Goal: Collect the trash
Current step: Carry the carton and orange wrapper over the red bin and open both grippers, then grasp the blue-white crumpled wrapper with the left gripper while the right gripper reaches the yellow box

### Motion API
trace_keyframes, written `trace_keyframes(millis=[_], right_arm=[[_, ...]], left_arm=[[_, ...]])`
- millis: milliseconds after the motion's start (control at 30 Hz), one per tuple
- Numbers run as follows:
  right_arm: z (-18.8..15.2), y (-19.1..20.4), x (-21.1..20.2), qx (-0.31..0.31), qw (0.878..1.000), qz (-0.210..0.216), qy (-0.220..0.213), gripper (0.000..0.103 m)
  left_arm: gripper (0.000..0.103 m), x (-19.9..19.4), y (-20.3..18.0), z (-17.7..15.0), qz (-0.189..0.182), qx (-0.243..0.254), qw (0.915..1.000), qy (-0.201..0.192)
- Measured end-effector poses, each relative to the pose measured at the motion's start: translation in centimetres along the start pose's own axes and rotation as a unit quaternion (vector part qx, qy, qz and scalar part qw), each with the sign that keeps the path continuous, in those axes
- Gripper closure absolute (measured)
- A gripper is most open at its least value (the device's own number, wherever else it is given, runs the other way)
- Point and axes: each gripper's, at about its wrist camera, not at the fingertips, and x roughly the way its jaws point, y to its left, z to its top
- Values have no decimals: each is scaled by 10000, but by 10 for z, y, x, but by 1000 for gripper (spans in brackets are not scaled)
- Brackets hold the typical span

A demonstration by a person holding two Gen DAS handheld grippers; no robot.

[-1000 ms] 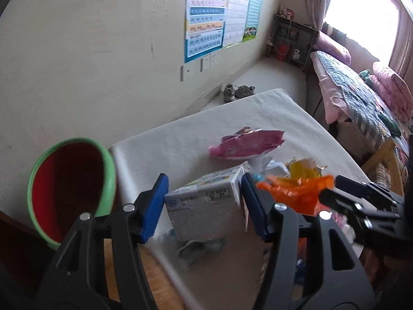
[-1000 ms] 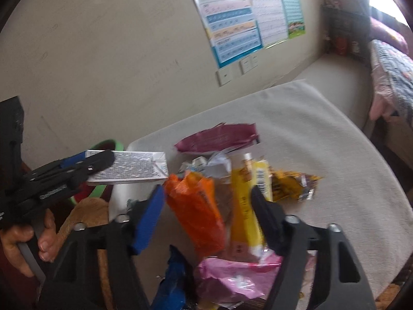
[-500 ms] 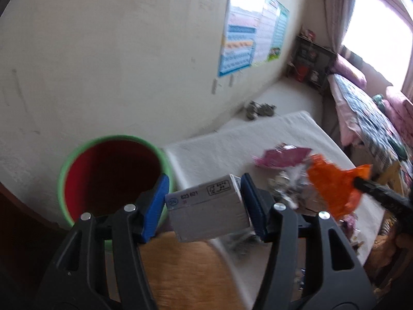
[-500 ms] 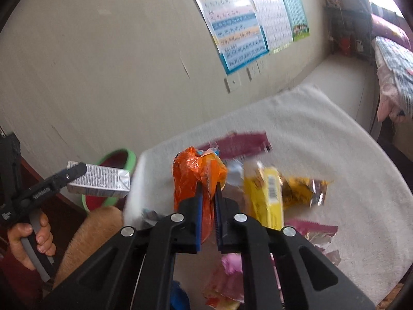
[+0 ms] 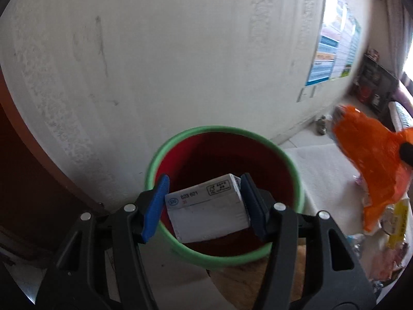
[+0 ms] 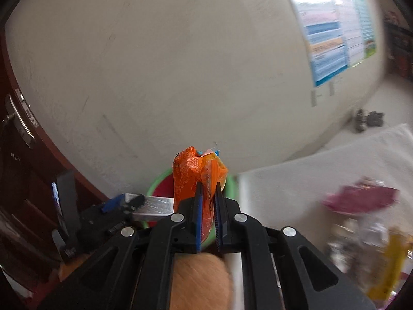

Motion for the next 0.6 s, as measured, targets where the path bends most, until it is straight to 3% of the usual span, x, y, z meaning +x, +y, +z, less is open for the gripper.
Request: trace_keyframes(millis=[100, 133, 167, 200, 400, 600], right_arm=[[12, 13, 25, -92, 9999, -62, 41, 91], [13, 15, 25, -91, 9999, -81, 47, 83], [14, 15, 28, -68, 9999, -68, 63, 62], [17, 15, 27, -26, 10000, -54, -13, 56], [-4, 2, -18, -12, 9995, -266, -191, 56], [-35, -49, -93, 131, 9931, -1117, -343, 56]], left_arm=[[47, 6, 7, 4, 72, -33, 10000, 9], [45, 7, 7, 5, 109, -36, 9999, 13], [34, 8, 7, 6, 172, -52, 9998, 19], [30, 7, 8, 6, 172, -94, 9998, -13], [28, 0, -2, -3, 44, -111, 9999, 22], [28, -17, -44, -12, -446, 101, 9989, 43]])
